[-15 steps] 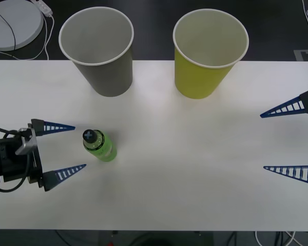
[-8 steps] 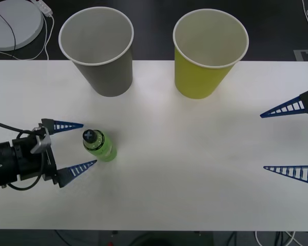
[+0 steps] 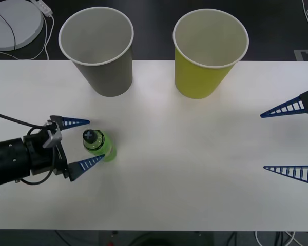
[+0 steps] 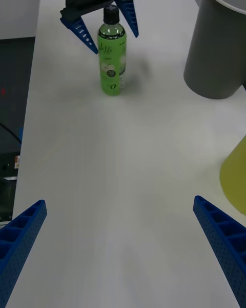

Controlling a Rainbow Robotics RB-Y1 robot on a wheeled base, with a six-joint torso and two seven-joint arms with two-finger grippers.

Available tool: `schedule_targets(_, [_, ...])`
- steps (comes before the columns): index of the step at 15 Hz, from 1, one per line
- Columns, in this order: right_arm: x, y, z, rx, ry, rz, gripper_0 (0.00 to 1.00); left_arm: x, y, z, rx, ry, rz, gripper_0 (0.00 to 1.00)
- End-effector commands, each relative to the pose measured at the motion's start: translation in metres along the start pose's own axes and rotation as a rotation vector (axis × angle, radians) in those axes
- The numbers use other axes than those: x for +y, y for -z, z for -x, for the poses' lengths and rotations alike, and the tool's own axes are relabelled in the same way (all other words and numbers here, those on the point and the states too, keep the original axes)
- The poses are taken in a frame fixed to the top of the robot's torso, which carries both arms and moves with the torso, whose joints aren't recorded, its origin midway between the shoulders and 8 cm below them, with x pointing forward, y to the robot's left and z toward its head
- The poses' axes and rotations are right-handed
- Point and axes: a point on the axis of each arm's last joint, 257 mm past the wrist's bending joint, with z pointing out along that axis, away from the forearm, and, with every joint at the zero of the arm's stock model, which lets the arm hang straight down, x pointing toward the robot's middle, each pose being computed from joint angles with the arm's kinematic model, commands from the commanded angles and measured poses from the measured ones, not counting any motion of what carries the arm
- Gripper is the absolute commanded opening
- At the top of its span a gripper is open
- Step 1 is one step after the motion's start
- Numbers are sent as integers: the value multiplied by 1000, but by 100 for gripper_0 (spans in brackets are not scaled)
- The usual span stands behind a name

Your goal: Put the can into the green bin and the plastic bottle into the gray bin

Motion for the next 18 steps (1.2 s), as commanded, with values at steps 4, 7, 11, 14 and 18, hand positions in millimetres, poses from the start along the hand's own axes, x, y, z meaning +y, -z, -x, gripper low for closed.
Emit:
schedule_targets(4, [0,0,0,0,0,0,100,-9,-21,3,-26,46,20,100])
schedule_targets(7, [0,0,0,0,0,0,100,-11,-29,3,-30,46,32,100])
schedule_targets(11, [0,0,0,0,0,0,100,-12,-32,-6,-16,60,40,100])
schedule_targets(14, [0,0,0,0,0,0,100,-13,-33,-9,-8,55,38,100])
schedule_targets(18, [0,0,0,0,0,0,100,-13,-33,-8,-8,50,39,69])
